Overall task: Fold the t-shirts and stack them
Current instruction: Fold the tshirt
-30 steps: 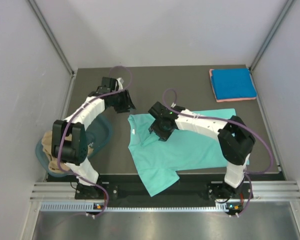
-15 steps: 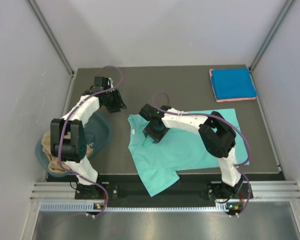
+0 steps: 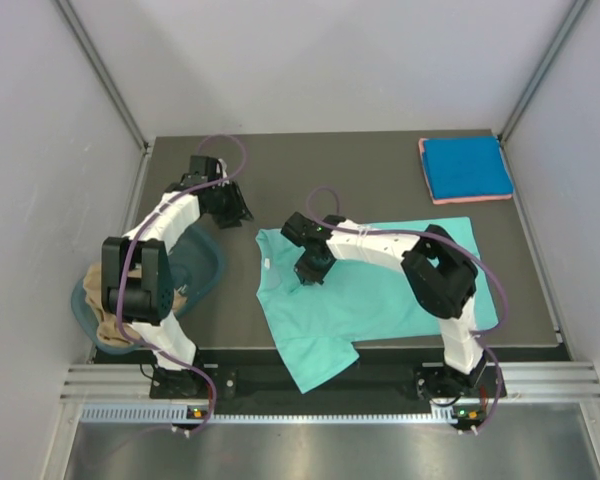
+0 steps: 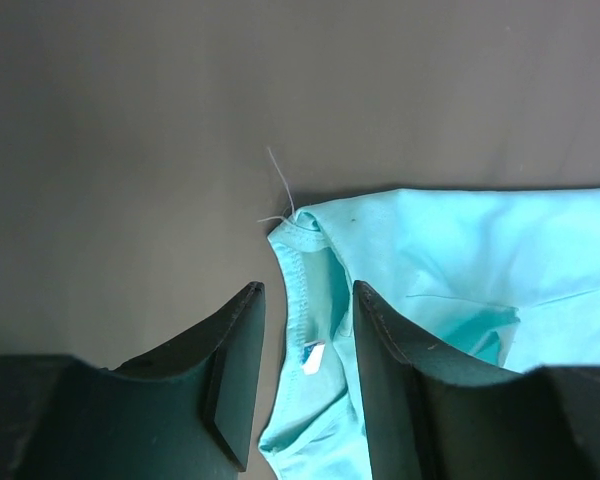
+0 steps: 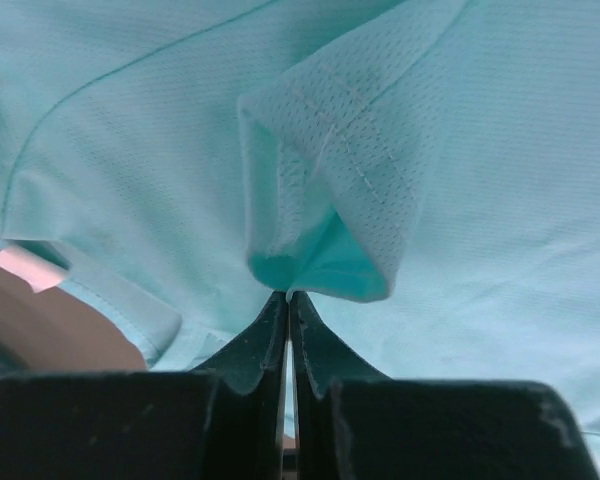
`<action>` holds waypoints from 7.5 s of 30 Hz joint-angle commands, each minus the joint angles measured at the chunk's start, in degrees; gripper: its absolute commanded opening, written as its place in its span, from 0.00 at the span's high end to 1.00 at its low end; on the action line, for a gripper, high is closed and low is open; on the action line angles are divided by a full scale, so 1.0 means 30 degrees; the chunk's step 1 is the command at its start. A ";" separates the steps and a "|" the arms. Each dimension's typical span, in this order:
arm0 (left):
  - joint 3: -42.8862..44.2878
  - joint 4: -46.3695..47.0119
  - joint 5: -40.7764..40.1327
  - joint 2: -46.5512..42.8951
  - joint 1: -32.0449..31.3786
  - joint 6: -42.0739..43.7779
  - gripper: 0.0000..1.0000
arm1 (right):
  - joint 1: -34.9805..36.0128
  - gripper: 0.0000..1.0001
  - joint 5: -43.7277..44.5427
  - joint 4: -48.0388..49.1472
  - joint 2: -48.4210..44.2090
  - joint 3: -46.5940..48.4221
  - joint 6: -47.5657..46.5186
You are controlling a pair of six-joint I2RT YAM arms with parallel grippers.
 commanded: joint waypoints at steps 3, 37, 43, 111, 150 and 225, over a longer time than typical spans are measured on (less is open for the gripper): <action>-0.0213 0.0129 -0.0262 -0.0561 0.0066 -0.0087 0.55 | 0.0485 1.00 0.1019 0.0201 -0.2090 -0.1220 -0.0757; -0.0828 0.2412 0.2988 -0.0533 -0.1280 0.0148 0.63 | 0.1364 1.00 0.3071 -0.0384 -0.3088 -0.2425 -0.1667; -0.0710 0.2823 0.3020 0.0228 -0.2306 -0.0380 0.63 | 0.1364 0.87 0.3069 -0.1145 -0.3789 -0.2189 -0.1727; 0.0463 -0.0196 -0.7788 0.4452 -0.3684 -0.1200 0.63 | -0.3001 0.87 0.1782 0.7907 -0.7832 -0.9719 -1.4031; 0.5527 -0.1599 -0.9725 0.8020 -0.6087 -0.1173 0.62 | -0.9266 0.81 0.0991 0.5679 -1.6038 -1.1300 -1.6520; 0.6320 -0.4179 -0.3366 0.7201 -0.3830 1.0079 0.84 | -2.1018 0.73 0.3568 -0.0354 0.0044 0.2262 -1.1804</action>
